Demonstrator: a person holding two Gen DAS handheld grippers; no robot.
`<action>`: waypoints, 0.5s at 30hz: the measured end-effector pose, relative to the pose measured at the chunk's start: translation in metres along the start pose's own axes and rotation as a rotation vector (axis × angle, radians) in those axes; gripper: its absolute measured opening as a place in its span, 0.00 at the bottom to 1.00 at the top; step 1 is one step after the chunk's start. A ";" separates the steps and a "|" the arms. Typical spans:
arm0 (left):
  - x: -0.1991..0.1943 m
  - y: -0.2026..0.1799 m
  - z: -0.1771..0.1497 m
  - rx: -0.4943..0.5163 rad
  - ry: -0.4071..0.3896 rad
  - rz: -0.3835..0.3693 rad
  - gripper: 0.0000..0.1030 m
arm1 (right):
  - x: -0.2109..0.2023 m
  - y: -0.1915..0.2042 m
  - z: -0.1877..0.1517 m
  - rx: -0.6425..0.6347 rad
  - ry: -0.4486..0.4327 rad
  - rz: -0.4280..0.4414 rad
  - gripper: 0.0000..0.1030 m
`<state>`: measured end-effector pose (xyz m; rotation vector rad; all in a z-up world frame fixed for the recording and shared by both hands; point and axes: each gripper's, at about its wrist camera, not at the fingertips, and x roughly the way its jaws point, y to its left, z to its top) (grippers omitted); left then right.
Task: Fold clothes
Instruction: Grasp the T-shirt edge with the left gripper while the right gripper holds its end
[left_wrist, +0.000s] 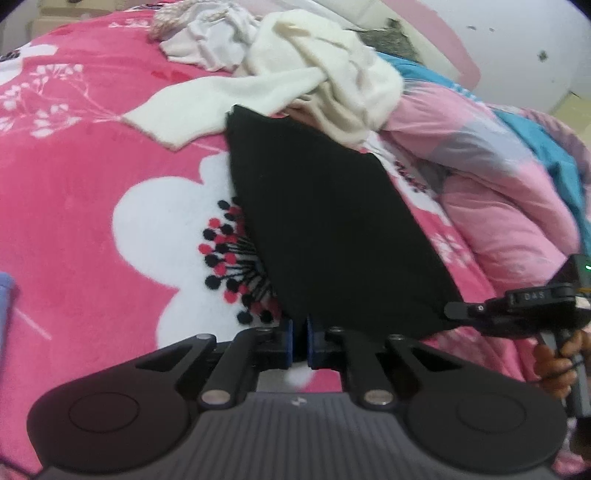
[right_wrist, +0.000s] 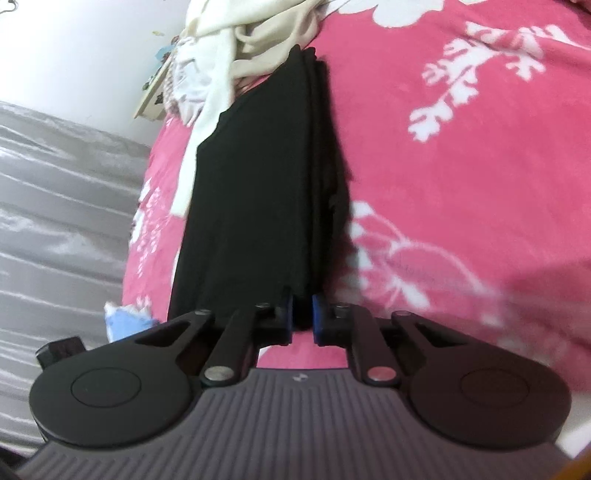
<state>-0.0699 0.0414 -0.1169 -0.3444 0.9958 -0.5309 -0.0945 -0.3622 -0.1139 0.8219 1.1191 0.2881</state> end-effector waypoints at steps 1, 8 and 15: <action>-0.008 0.001 -0.002 0.004 0.022 -0.017 0.06 | -0.004 0.001 -0.003 -0.005 0.013 0.002 0.07; -0.044 0.003 -0.047 0.065 0.209 -0.052 0.07 | -0.021 0.010 -0.023 -0.083 0.108 -0.011 0.07; -0.032 0.010 -0.060 0.142 0.303 -0.038 0.24 | -0.032 0.023 -0.018 -0.253 0.147 -0.065 0.14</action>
